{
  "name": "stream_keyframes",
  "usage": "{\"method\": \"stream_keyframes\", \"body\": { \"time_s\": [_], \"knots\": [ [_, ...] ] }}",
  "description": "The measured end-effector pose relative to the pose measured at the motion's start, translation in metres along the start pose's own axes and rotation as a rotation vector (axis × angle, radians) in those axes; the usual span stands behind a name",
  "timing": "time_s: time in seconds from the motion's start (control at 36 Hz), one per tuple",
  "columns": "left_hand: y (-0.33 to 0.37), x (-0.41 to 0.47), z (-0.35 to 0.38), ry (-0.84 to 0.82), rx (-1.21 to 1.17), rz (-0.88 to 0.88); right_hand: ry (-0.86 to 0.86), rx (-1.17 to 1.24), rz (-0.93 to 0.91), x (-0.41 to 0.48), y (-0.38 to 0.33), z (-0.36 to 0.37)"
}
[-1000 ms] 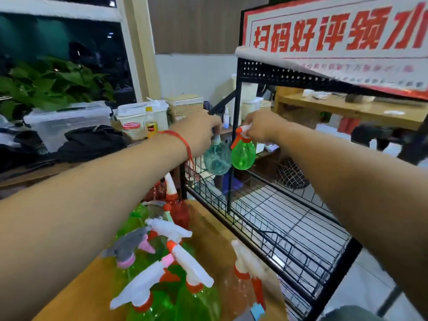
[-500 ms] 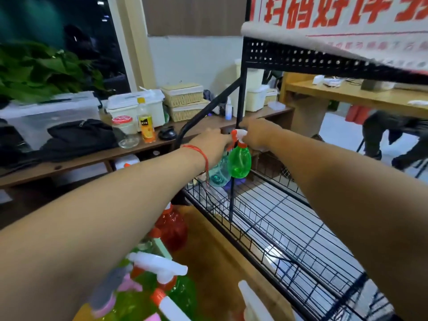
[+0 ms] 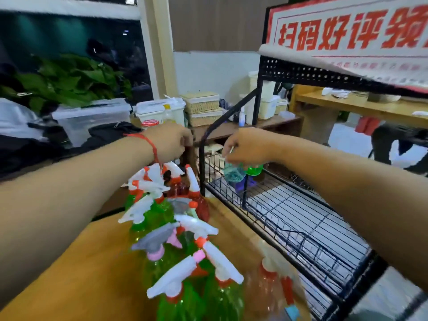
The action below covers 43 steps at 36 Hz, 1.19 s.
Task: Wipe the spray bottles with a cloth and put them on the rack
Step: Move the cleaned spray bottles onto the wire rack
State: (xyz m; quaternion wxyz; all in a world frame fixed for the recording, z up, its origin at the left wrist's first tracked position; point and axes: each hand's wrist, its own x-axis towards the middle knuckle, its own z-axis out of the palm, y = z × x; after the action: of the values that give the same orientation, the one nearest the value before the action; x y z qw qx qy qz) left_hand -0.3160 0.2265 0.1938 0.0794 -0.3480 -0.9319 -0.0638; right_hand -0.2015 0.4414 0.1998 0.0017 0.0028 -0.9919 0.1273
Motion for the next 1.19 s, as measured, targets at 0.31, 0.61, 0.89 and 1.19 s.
{"method": "stream_keyframes", "body": {
  "time_s": [0.31, 0.61, 0.89, 1.19],
  "knots": [
    [-0.06, -0.094, 0.002, -0.312, 0.082, -0.045, 0.041, -0.134, 0.06, 0.025, -0.076, 0.083],
    [-0.069, -0.088, 0.039, -0.172, 0.08, -0.08, 0.141, -0.01, 0.152, 0.031, -0.068, 0.09],
    [-0.037, -0.069, -0.02, -0.042, 0.059, 0.035, 0.25, 0.015, 0.142, 0.002, -0.023, 0.017],
    [0.048, -0.014, -0.058, 0.242, -0.092, 0.078, 0.389, -0.092, 0.212, -0.018, 0.071, -0.064]
  ]
}}
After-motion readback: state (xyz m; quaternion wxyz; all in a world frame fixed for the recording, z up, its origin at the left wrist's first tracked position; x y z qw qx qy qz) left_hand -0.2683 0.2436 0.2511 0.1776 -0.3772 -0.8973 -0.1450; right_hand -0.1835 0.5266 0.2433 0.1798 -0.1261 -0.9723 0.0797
